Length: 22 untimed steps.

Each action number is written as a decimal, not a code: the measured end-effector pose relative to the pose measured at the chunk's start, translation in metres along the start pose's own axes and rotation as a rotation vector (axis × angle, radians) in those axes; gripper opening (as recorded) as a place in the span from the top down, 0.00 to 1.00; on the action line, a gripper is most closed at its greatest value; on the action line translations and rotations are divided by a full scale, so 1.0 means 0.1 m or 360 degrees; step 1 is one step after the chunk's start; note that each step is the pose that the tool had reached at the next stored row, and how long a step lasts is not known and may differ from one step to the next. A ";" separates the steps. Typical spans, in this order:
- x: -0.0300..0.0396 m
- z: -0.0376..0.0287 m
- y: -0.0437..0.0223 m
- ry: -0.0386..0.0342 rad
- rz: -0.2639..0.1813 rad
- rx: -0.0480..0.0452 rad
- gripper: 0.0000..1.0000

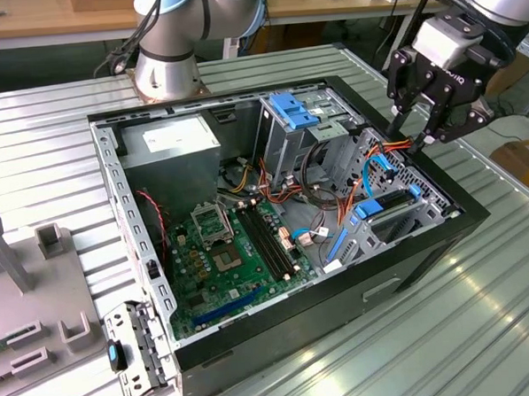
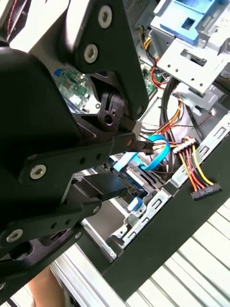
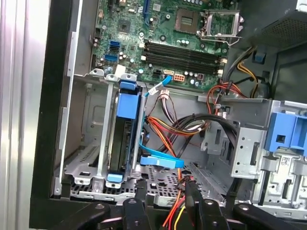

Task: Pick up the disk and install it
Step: 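Insert the first disk wire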

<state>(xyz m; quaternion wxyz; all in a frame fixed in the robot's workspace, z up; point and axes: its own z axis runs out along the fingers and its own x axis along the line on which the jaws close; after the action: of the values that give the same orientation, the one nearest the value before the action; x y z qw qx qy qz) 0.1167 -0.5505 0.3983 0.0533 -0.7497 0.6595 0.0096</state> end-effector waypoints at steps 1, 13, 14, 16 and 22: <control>0.001 0.004 -0.006 -0.0002 -0.0027 -0.0002 0.55; 0.009 0.015 -0.161 -0.0005 -0.0079 -0.0007 0.55; 0.012 0.018 -0.186 -0.0006 -0.0093 -0.0008 0.55; 0.018 0.024 -0.233 -0.0009 -0.0137 -0.0012 0.55; 0.033 0.060 -0.324 -0.0015 -0.0244 -0.0021 0.55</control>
<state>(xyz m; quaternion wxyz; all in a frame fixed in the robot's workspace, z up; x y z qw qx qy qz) 0.1495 -0.5492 0.3942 0.0520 -0.7984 0.5998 0.0134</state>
